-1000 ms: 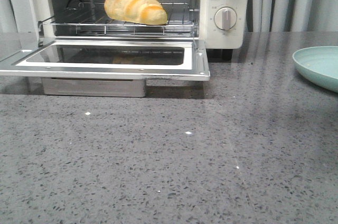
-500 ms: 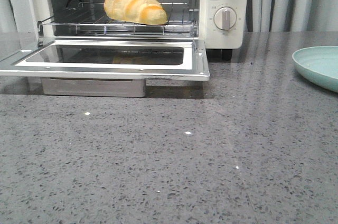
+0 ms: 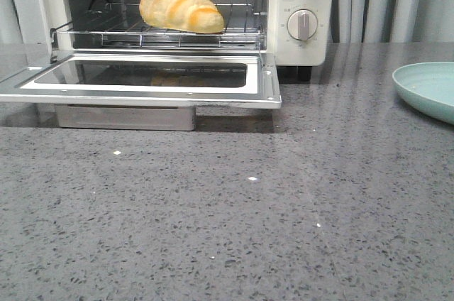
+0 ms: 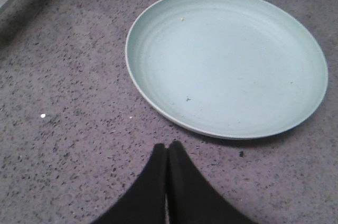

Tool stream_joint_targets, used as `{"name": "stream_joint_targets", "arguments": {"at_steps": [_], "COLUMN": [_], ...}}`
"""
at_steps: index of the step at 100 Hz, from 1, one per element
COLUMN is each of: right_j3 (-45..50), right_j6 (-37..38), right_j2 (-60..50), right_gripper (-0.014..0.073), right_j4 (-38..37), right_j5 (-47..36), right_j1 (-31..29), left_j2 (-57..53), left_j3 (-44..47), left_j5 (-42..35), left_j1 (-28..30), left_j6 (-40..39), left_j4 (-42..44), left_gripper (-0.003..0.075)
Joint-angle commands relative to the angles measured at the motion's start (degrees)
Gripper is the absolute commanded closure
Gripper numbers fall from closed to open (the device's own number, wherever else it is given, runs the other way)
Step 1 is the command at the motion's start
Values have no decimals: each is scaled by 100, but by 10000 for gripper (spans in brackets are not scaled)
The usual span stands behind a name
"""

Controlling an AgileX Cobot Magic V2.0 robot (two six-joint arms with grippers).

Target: Put bread in oven

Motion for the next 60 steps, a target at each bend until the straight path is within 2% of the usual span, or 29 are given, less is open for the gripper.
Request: {"name": "stream_joint_targets", "arguments": {"at_steps": [1,23,41,60], "right_j3": [79,650,971,1210], "right_j6": [-64,-64,-64,-64], "right_j2": [-235,-1026,-1549,-2006], "right_gripper": [662,662,662,662], "right_j4": [24,155,391,405], "right_j5": [-746,-1262,-1337,-1551], "right_j1": [-243,-831,-1227,-1349], "left_j2": [-155,-155,-155,-155], "left_j3": [-92,-92,-92,-92], "left_j5": [-462,-462,-462,-462], "left_j1": [9,9,9,9], "left_j6": [-36,-36,-36,-36], "left_j4": [-55,-55,-55,-55], "left_gripper": [741,741,741,741]}}
